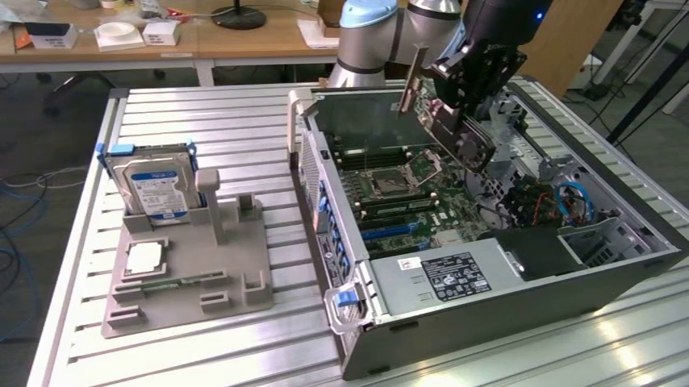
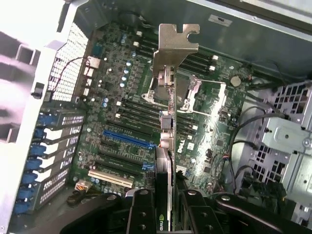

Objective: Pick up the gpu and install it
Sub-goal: 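Insert the gpu into the slot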

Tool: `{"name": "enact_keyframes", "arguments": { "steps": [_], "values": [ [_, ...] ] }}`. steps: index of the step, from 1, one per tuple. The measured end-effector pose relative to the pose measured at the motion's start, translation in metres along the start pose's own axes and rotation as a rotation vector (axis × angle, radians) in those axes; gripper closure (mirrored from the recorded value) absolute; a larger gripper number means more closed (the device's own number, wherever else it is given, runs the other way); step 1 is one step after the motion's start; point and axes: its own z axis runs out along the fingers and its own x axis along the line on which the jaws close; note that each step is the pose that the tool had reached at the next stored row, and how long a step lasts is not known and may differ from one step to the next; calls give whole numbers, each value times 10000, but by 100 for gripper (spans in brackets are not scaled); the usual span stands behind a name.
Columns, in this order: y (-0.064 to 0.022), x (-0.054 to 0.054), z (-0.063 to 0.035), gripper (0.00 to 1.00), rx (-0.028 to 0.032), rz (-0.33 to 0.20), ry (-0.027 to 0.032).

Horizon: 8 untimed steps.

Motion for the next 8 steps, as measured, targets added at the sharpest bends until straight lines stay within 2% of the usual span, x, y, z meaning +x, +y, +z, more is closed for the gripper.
{"name": "enact_keyframes", "arguments": {
  "steps": [8],
  "values": [
    [0, -1, 1, 74, -12, -954, 33]
  ]
}}
